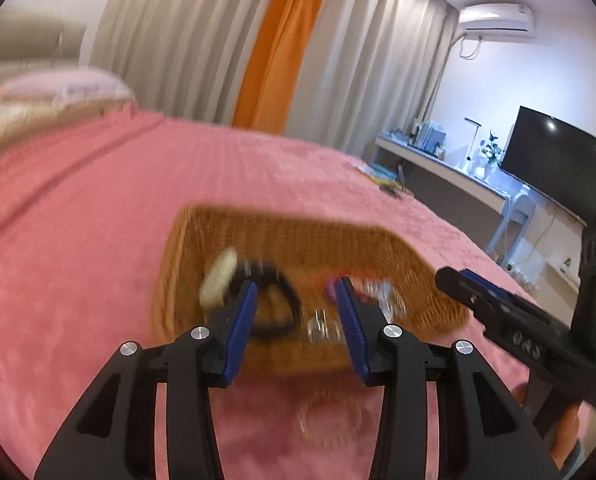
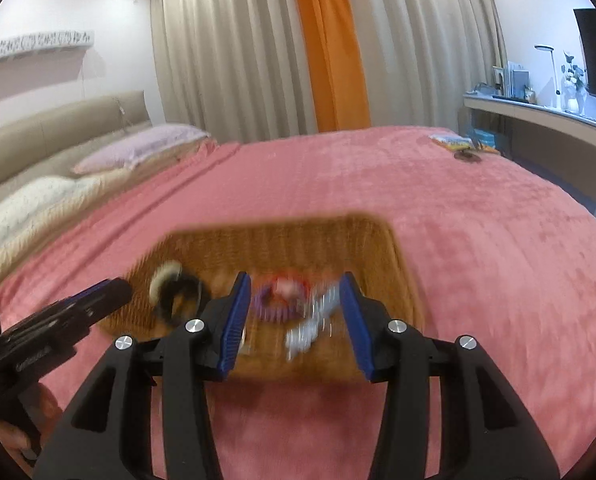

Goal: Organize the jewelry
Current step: 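Grasp the clear bead bracelet with the left tool while the right grasps the silver charm bracelet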

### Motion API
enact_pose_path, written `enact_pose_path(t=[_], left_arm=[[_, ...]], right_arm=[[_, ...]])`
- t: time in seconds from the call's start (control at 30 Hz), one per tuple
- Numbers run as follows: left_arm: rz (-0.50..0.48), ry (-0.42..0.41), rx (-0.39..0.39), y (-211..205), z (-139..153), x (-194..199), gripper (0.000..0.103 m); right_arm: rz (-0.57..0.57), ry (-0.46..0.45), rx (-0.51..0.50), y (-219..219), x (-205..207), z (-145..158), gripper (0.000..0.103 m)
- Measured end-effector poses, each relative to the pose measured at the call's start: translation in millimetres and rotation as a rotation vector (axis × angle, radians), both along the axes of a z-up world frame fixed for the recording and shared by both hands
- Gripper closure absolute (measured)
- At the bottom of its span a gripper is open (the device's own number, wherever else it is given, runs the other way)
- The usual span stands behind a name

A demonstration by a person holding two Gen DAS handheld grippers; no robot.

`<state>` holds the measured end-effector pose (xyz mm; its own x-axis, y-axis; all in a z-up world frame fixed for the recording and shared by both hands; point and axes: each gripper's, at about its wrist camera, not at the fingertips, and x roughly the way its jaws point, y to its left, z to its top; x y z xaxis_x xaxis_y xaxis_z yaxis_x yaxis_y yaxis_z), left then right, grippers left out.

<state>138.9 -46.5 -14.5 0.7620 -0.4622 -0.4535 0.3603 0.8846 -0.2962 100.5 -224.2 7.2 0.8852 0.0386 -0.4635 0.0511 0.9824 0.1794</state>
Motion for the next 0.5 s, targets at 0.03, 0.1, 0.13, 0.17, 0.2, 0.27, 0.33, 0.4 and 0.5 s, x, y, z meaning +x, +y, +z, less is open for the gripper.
enact_pose_path(t=[0.03, 0.1, 0.13, 0.17, 0.2, 0.27, 0.33, 0.4, 0.5], left_arm=[[0.006, 0.027, -0.009, 4, -7, -4, 0.063], [0.018, 0.029, -0.028, 12, -9, -16, 0.063], [0.021, 0.041, -0.048, 19, -10, -26, 0.062], [0.021, 0.051, -0.065, 24, -12, -32, 0.062], [0.019, 0.062, -0.077, 29, -15, -41, 0.062], [0.021, 0.062, -0.078, 35, -17, -56, 0.062], [0.023, 0.069, -0.081, 40, -17, -68, 0.062], [0.019, 0.09, -0.089, 43, -21, -74, 0.062], [0.018, 0.11, -0.109, 48, -27, -84, 0.062]], right_arm=[[-0.005, 0.008, -0.016, 4, -7, -3, 0.06], [-0.001, 0.012, -0.05, 10, -31, -6, 0.06], [0.002, 0.015, -0.048, 11, -40, -7, 0.06], [0.009, 0.026, -0.04, 10, -49, -9, 0.06], [0.016, 0.047, -0.025, 9, -60, -12, 0.06], [0.036, 0.075, -0.004, 8, -73, -16, 0.06], [0.068, 0.104, 0.018, 9, -85, -18, 0.06], [0.095, 0.131, 0.031, 13, -94, -21, 0.06], [0.137, 0.178, 0.024, 24, -108, -30, 0.06]])
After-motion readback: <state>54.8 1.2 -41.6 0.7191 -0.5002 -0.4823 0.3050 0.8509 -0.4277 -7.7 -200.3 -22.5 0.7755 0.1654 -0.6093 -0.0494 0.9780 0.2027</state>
